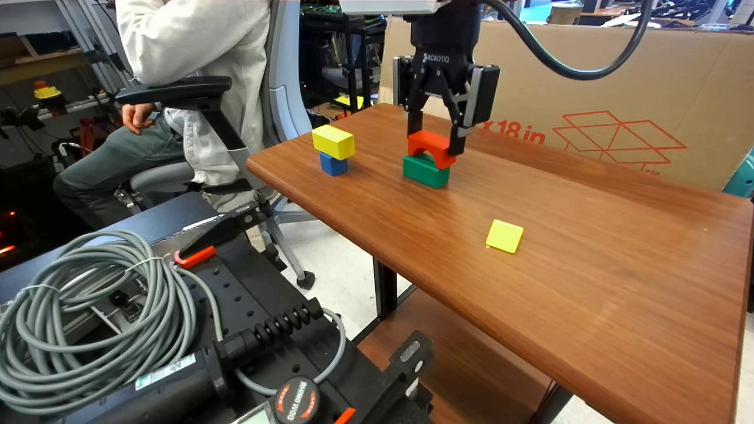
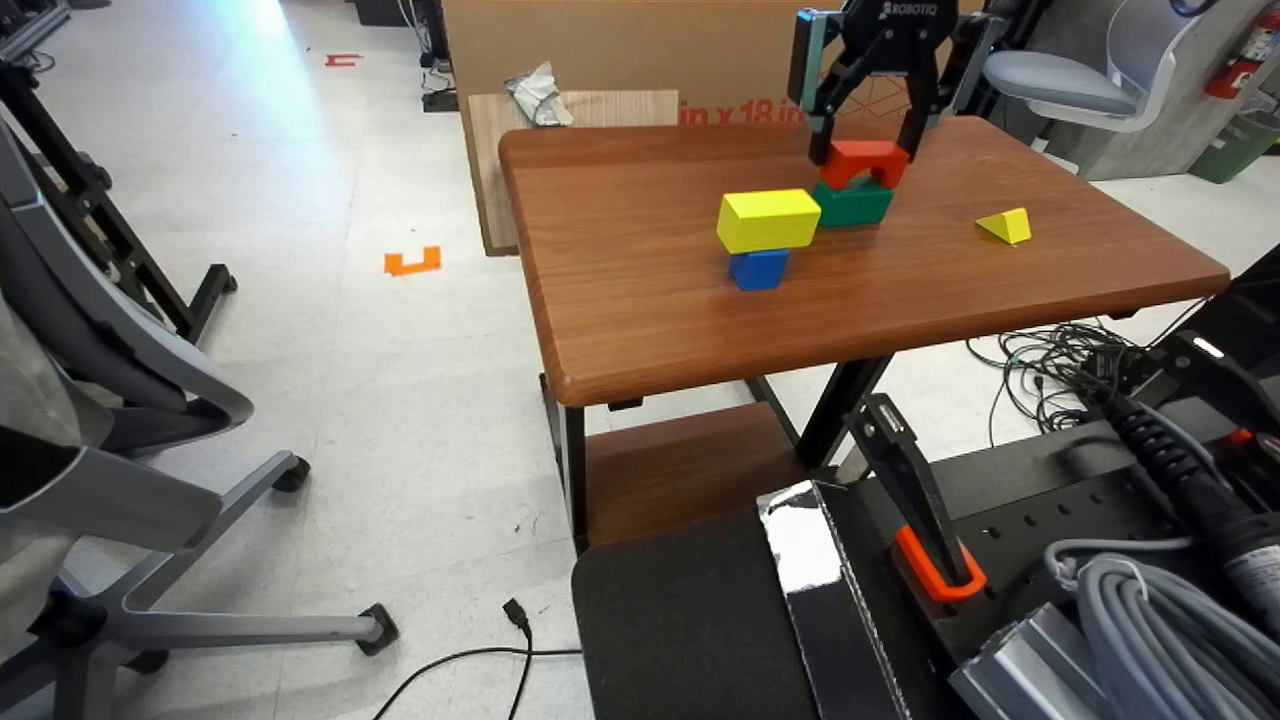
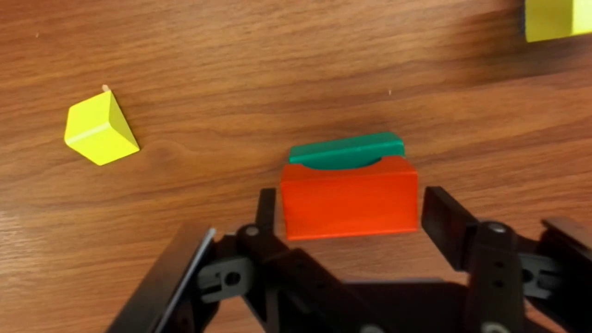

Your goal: Place the orange block on top of the stack on the left, place the green block on top of the orange block

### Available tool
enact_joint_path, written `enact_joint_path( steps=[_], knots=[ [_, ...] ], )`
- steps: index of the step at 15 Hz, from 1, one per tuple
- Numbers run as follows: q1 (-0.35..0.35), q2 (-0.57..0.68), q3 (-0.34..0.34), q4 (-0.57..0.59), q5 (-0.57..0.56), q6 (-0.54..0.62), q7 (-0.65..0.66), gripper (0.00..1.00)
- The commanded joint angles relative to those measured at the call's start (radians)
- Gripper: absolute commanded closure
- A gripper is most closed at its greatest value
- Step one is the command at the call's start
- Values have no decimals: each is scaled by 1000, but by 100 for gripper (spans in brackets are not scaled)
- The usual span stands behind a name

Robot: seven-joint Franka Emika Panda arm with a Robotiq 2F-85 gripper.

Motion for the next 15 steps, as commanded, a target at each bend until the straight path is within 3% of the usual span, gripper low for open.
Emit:
enact_joint_path(
  steps=[1,3,15],
  knots=[
    [30,29,-22,39,-29,-36,9,51],
    [32,15,-23,35,-29,-37,9,58],
    [59,-343,28,-322,-76,33,-27,58]
  ],
)
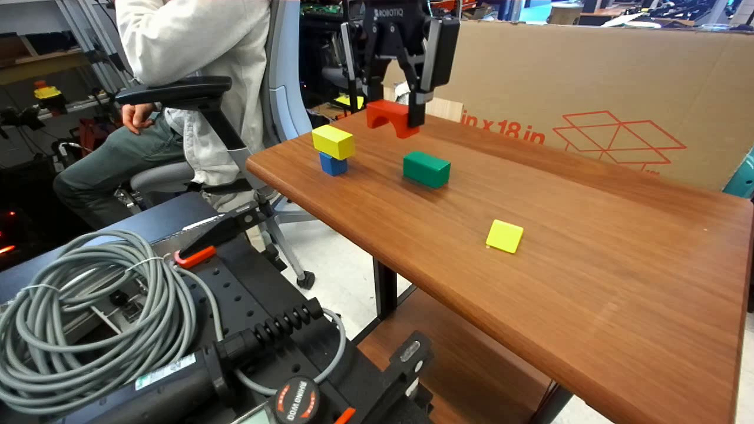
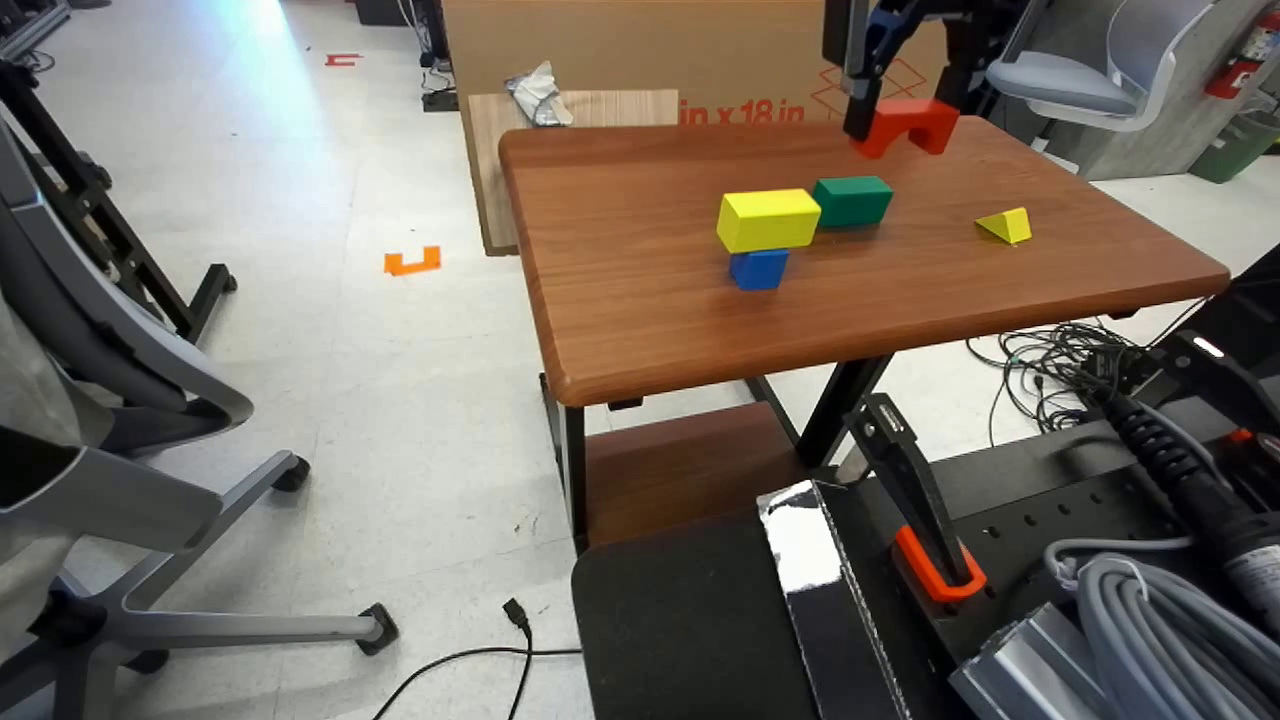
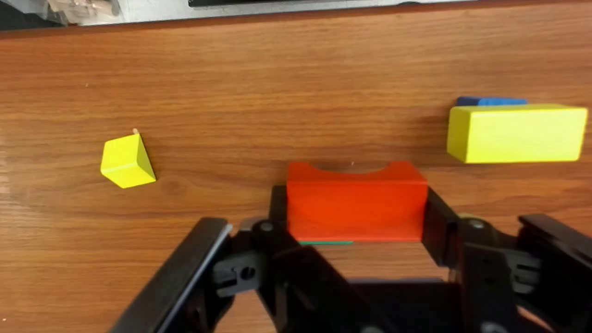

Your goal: Place the orange block on top of the stack on the left, place the green block on top of the orange block

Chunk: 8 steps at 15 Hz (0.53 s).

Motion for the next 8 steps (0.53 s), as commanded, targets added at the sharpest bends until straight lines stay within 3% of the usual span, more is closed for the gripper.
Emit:
enact_joint_path(
  steps=[1,8],
  knots=[
    [20,-131,25,-114,-31,26,17,58],
    [37,-128,86,-89,-25,15,53,58]
  ],
)
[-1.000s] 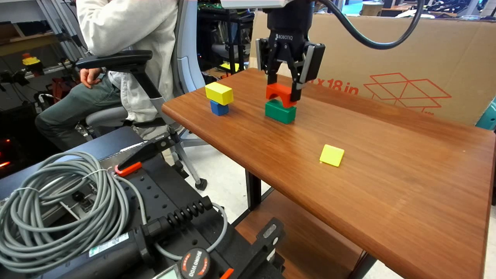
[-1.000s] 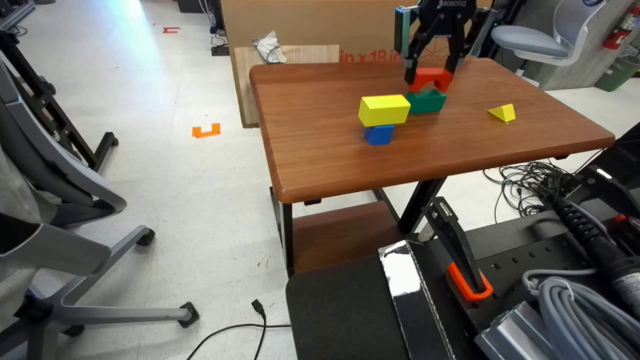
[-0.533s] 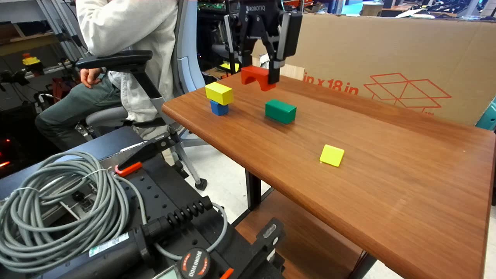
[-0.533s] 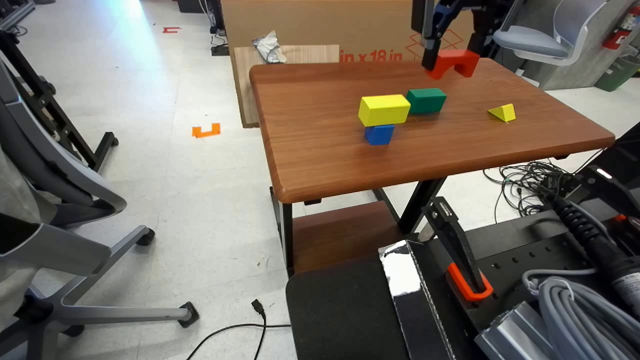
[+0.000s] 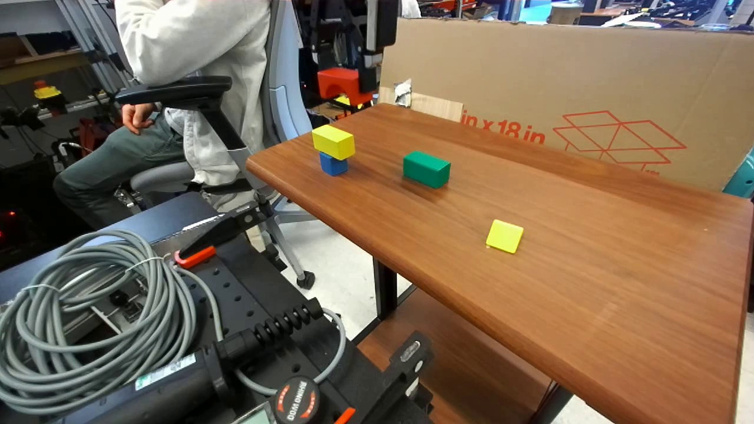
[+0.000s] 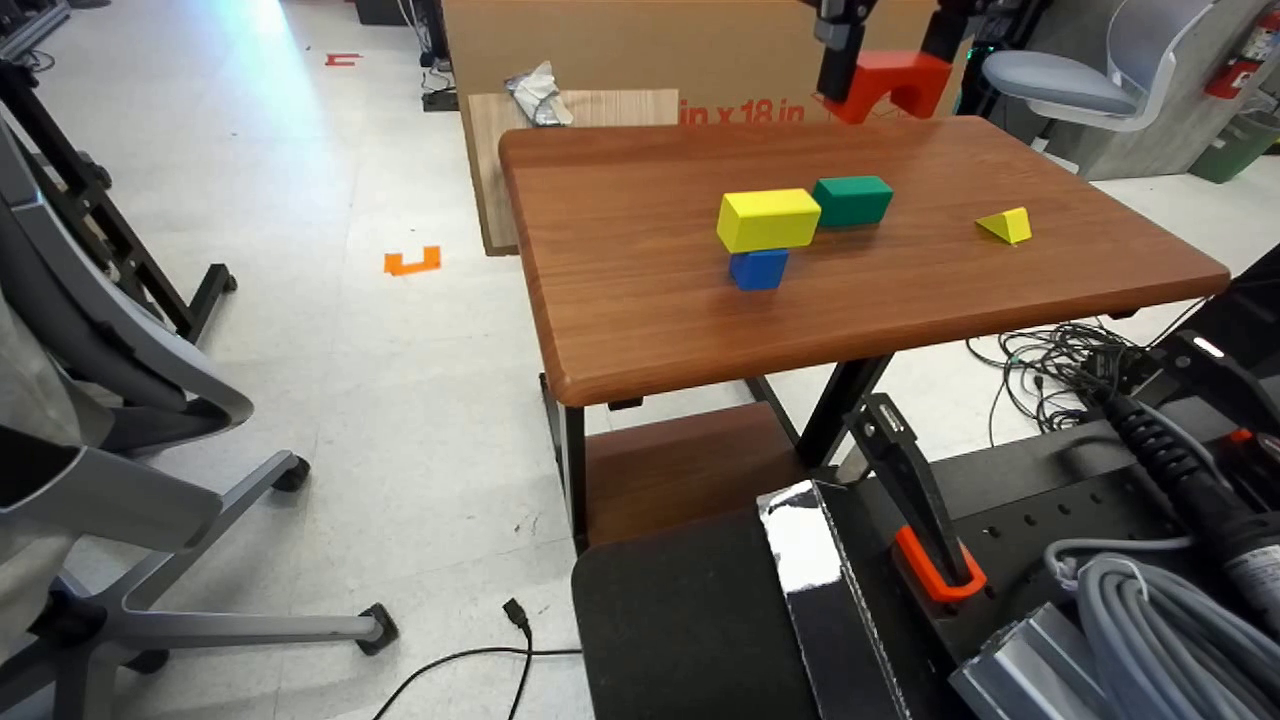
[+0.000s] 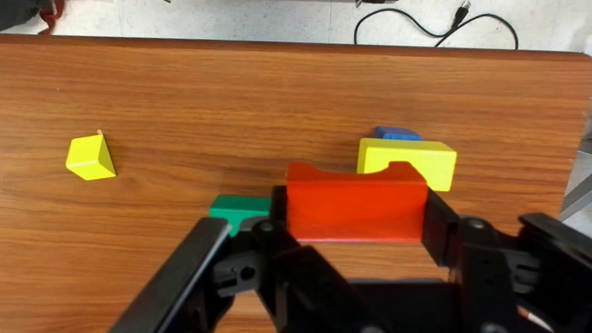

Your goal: Place the orange block on top of the stack on the left, place the green block on top of the orange block

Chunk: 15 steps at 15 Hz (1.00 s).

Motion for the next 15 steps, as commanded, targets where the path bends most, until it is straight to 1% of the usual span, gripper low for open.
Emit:
enact_joint_path(
  steps=[1,7,15],
  knots=[
    [14,17,16,14,-22,18,37,58],
    [34,74,34,57,-18,9,64,58],
    [60,177,22,119,-24,13,91,58]
  ],
)
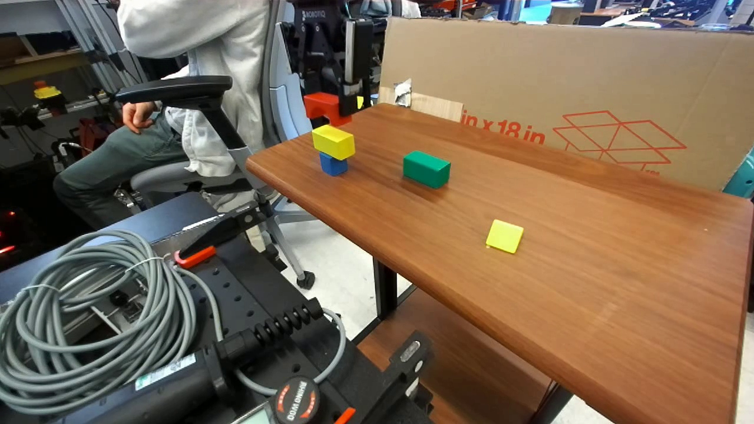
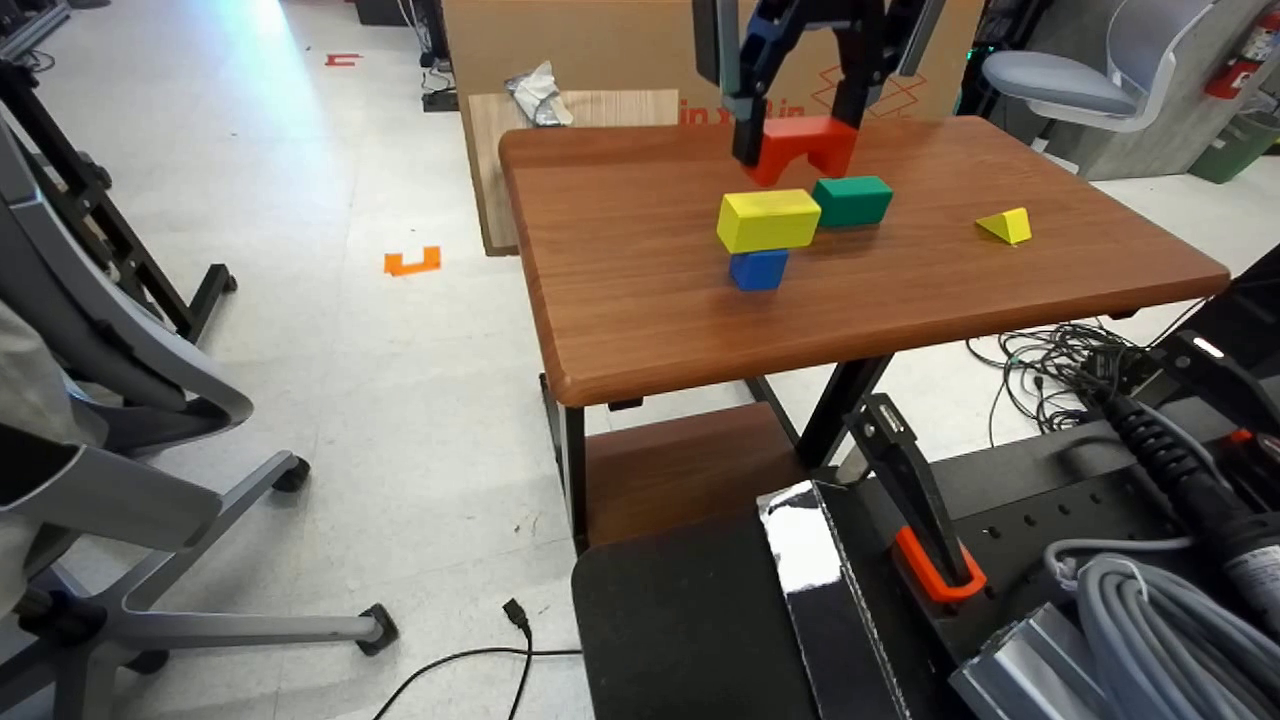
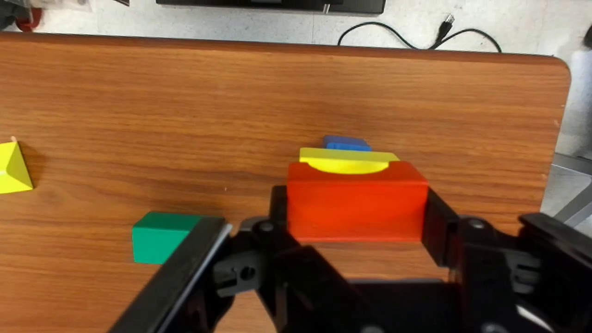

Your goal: Place the orange block on top of the stack on the left, place the green block on top of the orange block

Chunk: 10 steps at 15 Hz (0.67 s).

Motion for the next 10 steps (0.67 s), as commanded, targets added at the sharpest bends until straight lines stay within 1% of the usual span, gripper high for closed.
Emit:
enact_joint_path(
  steps=[1,5,6,8,9,10],
  knots=[
    [24,52,-16,41,-24,13,31,58],
    [35,77,-26,55,-29,18,49,58],
    [37,82,-29,60,-28,15,57,8],
    [39,85,-32,63,-25,13,63,2],
    [40,83,-33,62,-25,15,66,0],
    [39,76,-33,58,-21,15,63,0]
  ],
)
